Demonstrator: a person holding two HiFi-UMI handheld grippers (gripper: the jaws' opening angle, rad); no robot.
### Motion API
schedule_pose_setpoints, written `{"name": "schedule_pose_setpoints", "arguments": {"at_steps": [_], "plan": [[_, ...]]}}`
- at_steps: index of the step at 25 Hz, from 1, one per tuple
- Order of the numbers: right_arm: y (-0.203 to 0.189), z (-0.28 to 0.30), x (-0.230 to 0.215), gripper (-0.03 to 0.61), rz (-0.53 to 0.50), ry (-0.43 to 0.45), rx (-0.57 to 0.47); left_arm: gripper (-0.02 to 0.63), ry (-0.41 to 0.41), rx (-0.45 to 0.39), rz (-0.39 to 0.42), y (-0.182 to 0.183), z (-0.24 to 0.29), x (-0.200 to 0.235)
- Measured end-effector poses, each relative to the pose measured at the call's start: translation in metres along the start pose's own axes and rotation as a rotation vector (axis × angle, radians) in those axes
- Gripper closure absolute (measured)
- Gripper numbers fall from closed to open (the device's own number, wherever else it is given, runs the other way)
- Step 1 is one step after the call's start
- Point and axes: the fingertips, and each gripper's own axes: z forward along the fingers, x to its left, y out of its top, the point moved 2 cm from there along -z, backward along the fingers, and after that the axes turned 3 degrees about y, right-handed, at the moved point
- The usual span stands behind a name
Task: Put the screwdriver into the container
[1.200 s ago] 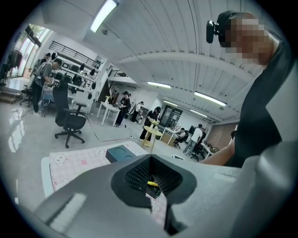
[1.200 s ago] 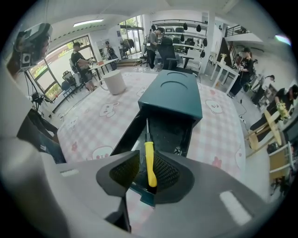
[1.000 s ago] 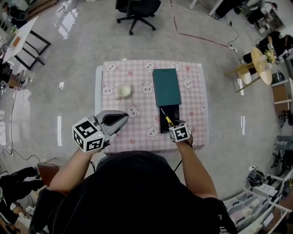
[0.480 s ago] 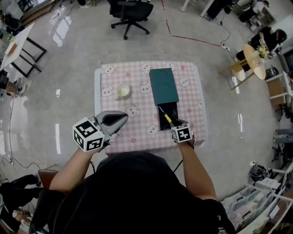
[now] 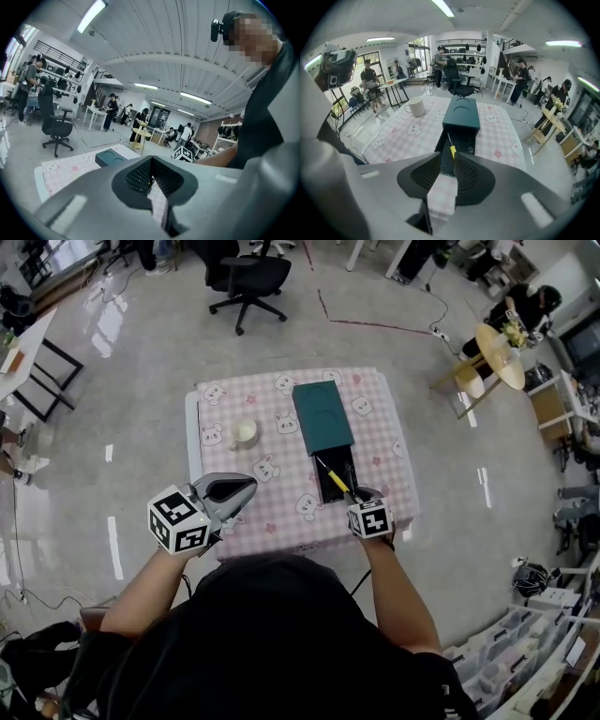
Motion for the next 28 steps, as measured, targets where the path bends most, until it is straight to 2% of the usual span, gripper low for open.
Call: {"name": "schedule_pose_setpoints", "arguments": {"at_steps": [10,28], "plan": [[-0.002,-0.052,0.011,0.464,0.076,-0.042,-0.109,0.614,-0.042,0.011,0.039,-0.001,-0.007,-0.015],[-0.003,-0.128,0.022,0.467,0.146,-0.140,-0.259,0.614,-0.118,0.043,0.084,0.003,-0.004,-0.025]]}}
